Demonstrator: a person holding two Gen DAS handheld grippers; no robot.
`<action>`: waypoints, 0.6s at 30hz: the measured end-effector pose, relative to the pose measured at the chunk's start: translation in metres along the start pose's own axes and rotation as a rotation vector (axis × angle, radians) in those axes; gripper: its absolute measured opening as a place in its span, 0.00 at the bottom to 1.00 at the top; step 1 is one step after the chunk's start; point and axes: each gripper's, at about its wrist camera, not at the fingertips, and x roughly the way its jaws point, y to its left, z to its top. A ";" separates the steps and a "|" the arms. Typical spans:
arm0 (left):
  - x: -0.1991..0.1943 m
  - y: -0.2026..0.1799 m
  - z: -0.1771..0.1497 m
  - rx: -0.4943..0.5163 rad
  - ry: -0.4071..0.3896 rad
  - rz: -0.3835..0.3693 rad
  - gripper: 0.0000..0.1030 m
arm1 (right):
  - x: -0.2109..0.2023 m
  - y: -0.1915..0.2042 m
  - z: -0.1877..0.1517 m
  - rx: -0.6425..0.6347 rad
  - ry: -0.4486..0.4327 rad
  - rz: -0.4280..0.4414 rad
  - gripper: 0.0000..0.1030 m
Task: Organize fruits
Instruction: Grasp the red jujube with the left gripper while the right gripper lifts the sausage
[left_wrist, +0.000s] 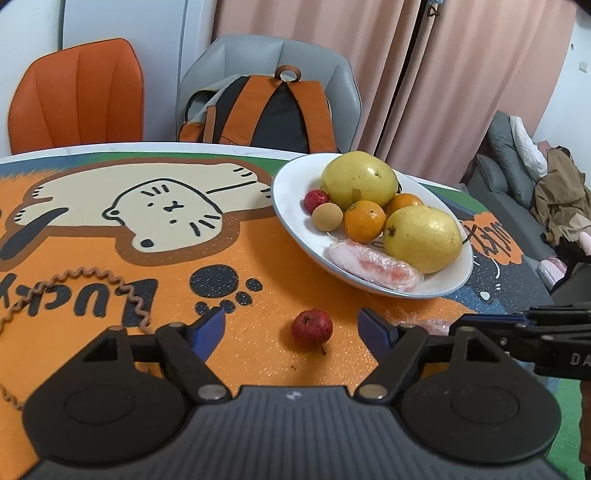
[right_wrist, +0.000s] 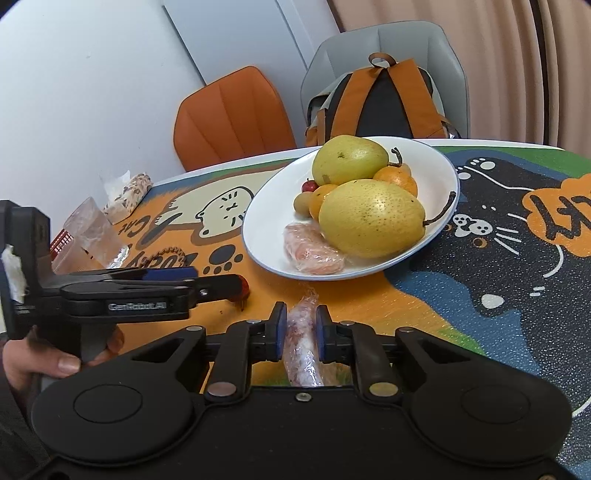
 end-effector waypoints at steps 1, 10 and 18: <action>0.003 -0.001 0.000 0.001 0.002 0.002 0.66 | 0.000 0.001 0.000 -0.006 0.003 -0.002 0.14; 0.011 0.000 -0.003 -0.003 0.014 -0.003 0.22 | 0.013 0.016 -0.007 -0.047 0.048 -0.015 0.15; 0.003 0.003 -0.005 -0.014 0.008 -0.009 0.22 | 0.010 0.027 -0.013 -0.083 0.054 -0.063 0.46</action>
